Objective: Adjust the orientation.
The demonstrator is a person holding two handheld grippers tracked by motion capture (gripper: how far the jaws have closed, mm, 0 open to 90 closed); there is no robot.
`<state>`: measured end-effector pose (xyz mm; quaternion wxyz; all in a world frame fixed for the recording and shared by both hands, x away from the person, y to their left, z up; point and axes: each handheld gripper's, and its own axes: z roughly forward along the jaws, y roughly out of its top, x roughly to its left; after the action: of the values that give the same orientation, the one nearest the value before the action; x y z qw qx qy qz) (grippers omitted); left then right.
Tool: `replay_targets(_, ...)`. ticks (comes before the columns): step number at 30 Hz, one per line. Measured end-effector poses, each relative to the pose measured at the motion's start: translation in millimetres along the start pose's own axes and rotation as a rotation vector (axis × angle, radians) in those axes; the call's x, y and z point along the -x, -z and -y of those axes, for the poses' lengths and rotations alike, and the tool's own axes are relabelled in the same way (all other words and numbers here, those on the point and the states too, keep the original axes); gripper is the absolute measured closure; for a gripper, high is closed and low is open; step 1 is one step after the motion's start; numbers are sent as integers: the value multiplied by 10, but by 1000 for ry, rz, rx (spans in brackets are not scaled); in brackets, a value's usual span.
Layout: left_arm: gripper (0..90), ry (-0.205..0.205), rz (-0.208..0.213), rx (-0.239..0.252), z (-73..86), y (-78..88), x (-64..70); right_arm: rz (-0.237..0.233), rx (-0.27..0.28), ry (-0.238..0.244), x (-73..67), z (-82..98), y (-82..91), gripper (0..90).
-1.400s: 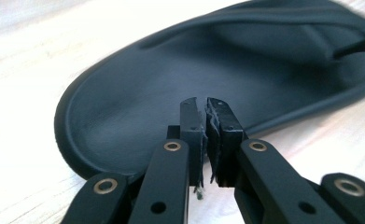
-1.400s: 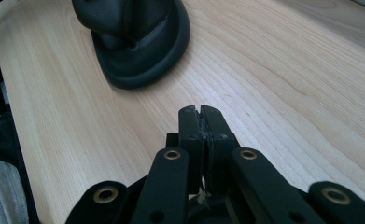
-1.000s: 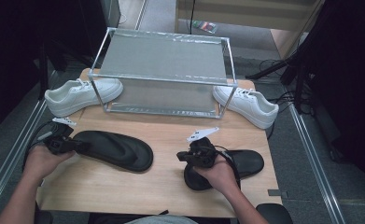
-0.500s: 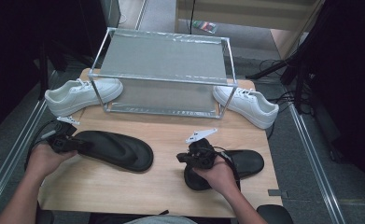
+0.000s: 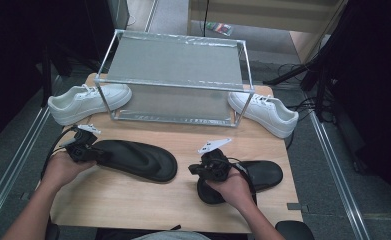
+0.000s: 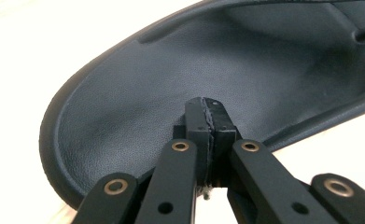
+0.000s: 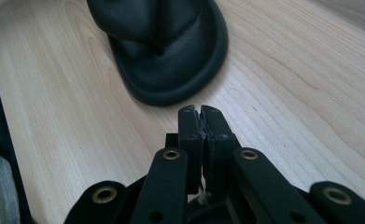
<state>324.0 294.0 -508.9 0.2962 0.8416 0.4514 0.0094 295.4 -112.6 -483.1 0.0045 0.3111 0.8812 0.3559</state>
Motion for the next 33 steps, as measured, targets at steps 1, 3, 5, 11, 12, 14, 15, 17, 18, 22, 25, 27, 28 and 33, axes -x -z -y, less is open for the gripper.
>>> replay_targets(1,900,-4,15,2,-19,-28,24,3,1,1,0,-9,-8,889)
replay_targets(3,900,-27,39,-8,-74,-83,93,7,8,2,2,-30,-20,889)
replay_targets(5,900,-45,54,-18,-133,-142,185,11,22,2,12,-49,-35,888)
replay_targets(11,900,-101,103,-53,-266,-200,376,-3,43,-8,11,-99,-88,888)
replay_targets(12,900,-109,106,-43,-286,-174,383,-9,50,-10,1,-113,-92,888)
replay_targets(14,900,-108,110,-5,-357,-88,391,-15,55,-2,-20,-144,-95,888)
replay_targets(15,900,-110,108,12,-400,-47,389,-12,57,6,-34,-162,-96,888)
replay_targets(17,900,-124,105,28,-494,19,379,-16,56,16,-51,-208,-111,882)
replay_targets(18,900,-130,99,31,-538,40,375,-16,54,18,-58,-234,-124,880)
replay_targets(22,882,-152,62,35,-649,4,306,-20,52,32,-111,-293,-203,886)
replay_targets(25,899,-155,43,-6,-655,-109,248,-28,39,59,-189,-280,-275,899)
replay_targets(27,900,-162,24,-13,-644,-136,209,-33,38,75,-250,-271,-302,900)
replay_targets(28,900,-160,16,-11,-640,-137,192,-38,40,79,-275,-263,-316,900)
replay_targets(33,900,-151,-11,26,-601,-153,122,-77,6,79,-390,-203,-448,900)
